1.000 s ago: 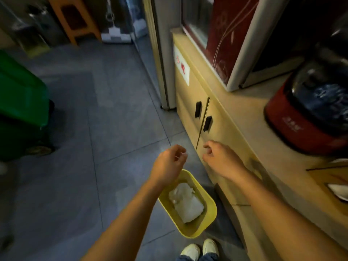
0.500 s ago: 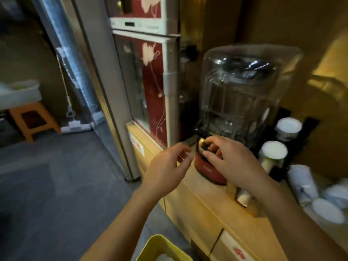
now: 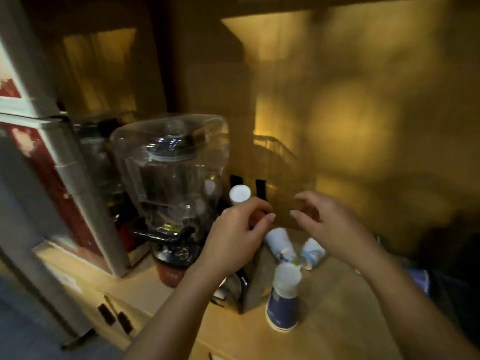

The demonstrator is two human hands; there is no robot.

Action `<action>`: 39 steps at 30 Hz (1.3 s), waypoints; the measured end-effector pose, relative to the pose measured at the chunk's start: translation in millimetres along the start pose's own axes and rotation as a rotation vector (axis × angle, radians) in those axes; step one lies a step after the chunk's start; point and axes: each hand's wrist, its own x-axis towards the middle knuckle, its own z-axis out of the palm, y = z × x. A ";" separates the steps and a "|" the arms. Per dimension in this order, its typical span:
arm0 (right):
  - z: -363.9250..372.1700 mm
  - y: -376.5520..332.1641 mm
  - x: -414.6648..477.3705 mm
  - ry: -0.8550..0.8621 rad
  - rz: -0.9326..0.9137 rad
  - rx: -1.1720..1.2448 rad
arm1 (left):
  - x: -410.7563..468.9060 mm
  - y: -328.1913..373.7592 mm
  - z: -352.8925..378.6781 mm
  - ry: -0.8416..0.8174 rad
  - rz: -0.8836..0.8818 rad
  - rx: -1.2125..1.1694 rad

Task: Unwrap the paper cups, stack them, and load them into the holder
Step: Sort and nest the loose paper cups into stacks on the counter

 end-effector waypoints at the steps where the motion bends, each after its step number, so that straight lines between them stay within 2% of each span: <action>1: -8.2 12.7 -0.9 0.012 0.026 -0.014 | 7.9 4.9 13.3 -0.020 0.006 -0.014; 10: -64.6 111.8 -8.8 0.046 0.177 -0.061 | 70.9 35.9 118.5 -0.137 0.040 -0.093; 17: -69.8 163.9 -9.7 0.030 0.256 -0.114 | 97.0 30.1 156.2 -0.225 -0.010 -0.101; 26: -38.3 197.4 22.2 -0.058 0.284 -0.134 | 139.2 -22.2 167.2 -0.264 -0.077 -0.008; 39: 61.7 247.9 81.2 -0.288 0.269 -0.197 | 170.9 -133.2 212.4 -0.462 -0.117 0.377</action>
